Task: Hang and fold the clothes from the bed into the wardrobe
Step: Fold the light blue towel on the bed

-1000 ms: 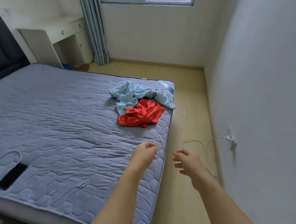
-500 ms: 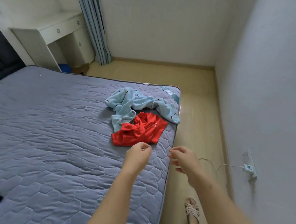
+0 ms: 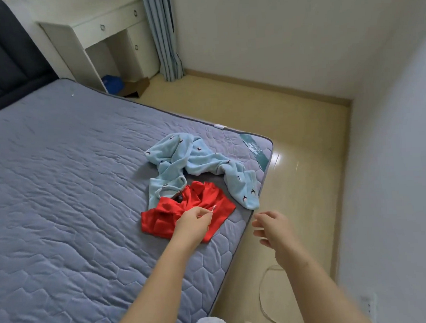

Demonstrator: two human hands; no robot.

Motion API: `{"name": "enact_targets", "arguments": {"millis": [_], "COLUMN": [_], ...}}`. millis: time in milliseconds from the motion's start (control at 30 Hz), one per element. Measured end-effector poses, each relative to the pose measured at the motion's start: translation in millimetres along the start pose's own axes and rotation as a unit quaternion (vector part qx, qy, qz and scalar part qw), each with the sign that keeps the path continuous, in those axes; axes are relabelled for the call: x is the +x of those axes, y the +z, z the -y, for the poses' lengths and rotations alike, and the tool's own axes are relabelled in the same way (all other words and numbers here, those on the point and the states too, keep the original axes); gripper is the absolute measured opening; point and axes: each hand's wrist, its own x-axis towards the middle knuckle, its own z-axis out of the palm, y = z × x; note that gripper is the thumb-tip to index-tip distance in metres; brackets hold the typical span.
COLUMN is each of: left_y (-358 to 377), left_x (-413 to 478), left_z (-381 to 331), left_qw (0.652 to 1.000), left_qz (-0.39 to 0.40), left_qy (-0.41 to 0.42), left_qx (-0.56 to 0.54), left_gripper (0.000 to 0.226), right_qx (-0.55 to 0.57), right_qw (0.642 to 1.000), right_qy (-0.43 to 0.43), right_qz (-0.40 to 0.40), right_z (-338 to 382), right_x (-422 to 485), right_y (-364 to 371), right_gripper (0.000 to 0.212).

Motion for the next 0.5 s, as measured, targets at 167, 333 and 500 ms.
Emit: {"name": "enact_targets", "arguments": {"millis": [167,333,500], "left_y": [7.0,2.9,-1.0], "left_x": [41.8,109.3,180.0], "left_z": [-10.4,-28.7,-51.3], "left_qw": [0.999,0.996,0.993], "left_qz": [-0.014,-0.039,-0.04], "left_qy": [-0.05,-0.07,-0.091], "left_qx": [-0.006,-0.041,-0.065], "left_gripper": [0.016,0.019,0.02], "right_qx": [-0.035,-0.081,-0.124], "right_qw": [0.997,0.994,0.988], "right_qy": [0.035,0.027,0.025], "right_qz": [0.052,0.072,0.087], "right_z": [17.1,57.5,107.1], "right_x": [47.7,109.6,172.8], "right_y": [4.9,15.9,34.1], "right_gripper": [0.014,0.014,0.011]}}
